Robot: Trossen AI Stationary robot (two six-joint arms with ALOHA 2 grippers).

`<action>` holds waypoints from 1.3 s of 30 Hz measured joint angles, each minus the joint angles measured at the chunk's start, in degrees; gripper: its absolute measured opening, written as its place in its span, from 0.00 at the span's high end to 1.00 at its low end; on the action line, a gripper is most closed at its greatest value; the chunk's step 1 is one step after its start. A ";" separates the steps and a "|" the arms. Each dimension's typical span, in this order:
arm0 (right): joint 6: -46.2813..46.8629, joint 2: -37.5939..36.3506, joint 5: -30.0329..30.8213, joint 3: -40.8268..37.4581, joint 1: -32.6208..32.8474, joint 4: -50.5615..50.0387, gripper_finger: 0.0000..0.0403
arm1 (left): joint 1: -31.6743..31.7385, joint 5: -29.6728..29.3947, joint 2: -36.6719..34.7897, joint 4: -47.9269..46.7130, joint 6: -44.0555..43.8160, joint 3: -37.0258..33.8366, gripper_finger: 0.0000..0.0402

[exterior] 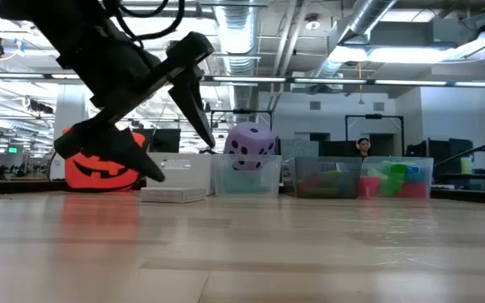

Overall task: Pick & Place Toys
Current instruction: Put the orange deck of cards into the white bin

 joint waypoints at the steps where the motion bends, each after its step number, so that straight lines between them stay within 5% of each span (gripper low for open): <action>1: 0.50 0.00 -0.02 0.00 -0.25 0.02 0.05 | -0.22 -1.63 0.01 -0.49 0.00 0.00 0.18; 18: 2.23 0.00 0.13 0.02 -1.52 1.94 0.05 | -1.21 -7.69 11.72 -1.73 -2.55 0.48 0.18; 23: 2.23 0.00 0.11 0.02 -1.51 2.08 0.05 | -1.72 -4.05 7.91 -4.15 -2.99 0.18 0.18; 29: 1.77 0.00 0.11 0.02 -1.49 2.74 0.05 | -1.60 5.20 -2.53 -20.43 -2.16 -0.19 0.18; 33: 1.77 0.00 -0.03 0.02 -1.49 2.72 0.05 | -2.04 1.99 -7.12 -28.39 -3.90 -0.17 0.18; 39: 1.77 0.02 -0.04 0.02 -1.49 2.58 0.05 | -0.86 -3.42 -3.42 -23.87 -3.31 -0.09 0.18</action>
